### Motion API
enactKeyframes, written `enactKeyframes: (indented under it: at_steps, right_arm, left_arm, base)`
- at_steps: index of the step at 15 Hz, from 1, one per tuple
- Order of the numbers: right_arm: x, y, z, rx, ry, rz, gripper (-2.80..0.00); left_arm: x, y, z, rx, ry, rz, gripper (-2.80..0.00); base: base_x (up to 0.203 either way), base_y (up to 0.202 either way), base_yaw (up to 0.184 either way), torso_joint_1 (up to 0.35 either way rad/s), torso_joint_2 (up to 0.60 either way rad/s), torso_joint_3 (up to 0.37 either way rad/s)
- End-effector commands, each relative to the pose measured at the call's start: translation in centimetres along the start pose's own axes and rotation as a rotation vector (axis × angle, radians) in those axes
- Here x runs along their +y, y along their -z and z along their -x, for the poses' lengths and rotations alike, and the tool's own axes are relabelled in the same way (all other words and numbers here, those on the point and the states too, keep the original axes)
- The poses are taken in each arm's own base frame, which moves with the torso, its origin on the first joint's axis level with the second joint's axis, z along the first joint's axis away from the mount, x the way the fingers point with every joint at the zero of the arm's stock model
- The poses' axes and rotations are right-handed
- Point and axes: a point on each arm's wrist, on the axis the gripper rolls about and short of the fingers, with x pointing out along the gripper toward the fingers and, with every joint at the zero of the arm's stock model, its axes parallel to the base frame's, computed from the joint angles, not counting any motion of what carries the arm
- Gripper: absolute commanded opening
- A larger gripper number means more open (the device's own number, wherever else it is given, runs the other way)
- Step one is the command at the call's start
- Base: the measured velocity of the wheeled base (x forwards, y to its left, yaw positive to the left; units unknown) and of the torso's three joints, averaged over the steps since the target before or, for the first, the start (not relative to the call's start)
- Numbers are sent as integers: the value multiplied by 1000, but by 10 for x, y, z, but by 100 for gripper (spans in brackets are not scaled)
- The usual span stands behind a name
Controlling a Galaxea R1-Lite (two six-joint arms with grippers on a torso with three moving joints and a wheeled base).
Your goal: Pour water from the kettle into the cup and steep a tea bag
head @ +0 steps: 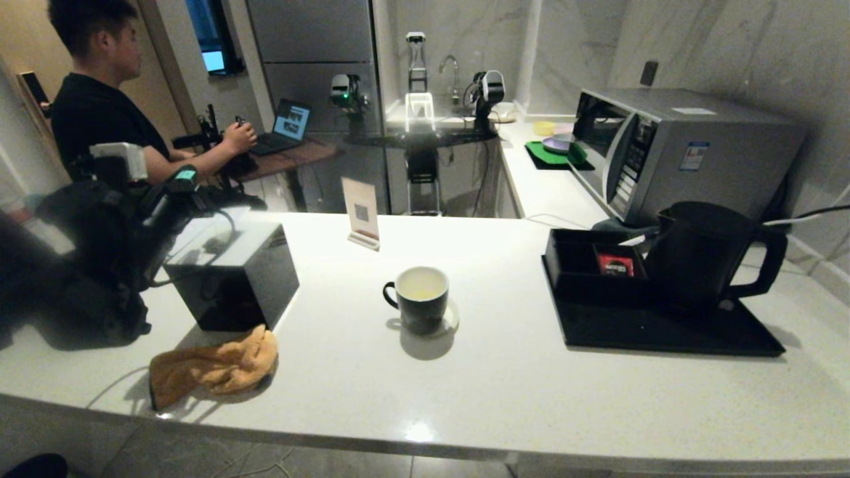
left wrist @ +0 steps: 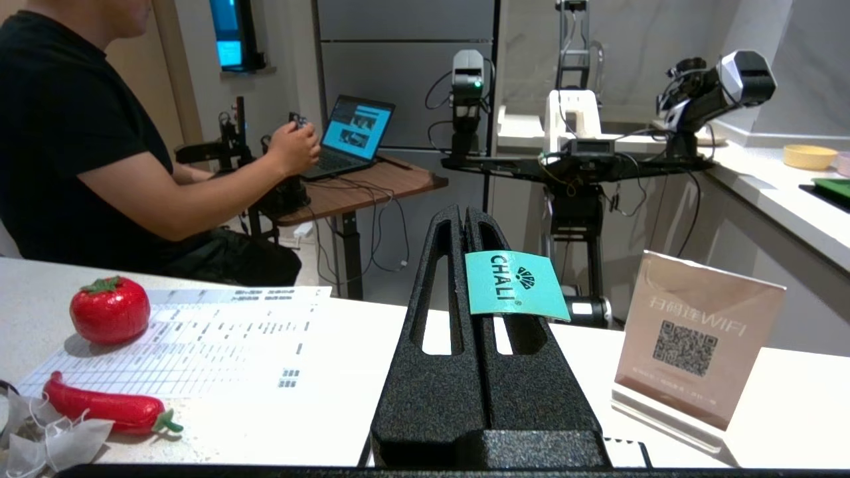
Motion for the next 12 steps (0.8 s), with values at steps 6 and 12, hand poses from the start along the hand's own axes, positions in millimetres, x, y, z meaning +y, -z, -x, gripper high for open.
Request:
enactKeyframes:
  at_steps: [6,12]
  right_arm:
    - [0,0,0,0,1,1,-280]
    - [0,0,0,1,0,1,-280]
  left_arm:
    - [3,-1,-2,-16,-5,1,-280]
    - [3,-8,-6,-44,-4,-2,-280]
  base:
    - [0,0,0,0,0,0]
    - [0,0,0,0,0,0]
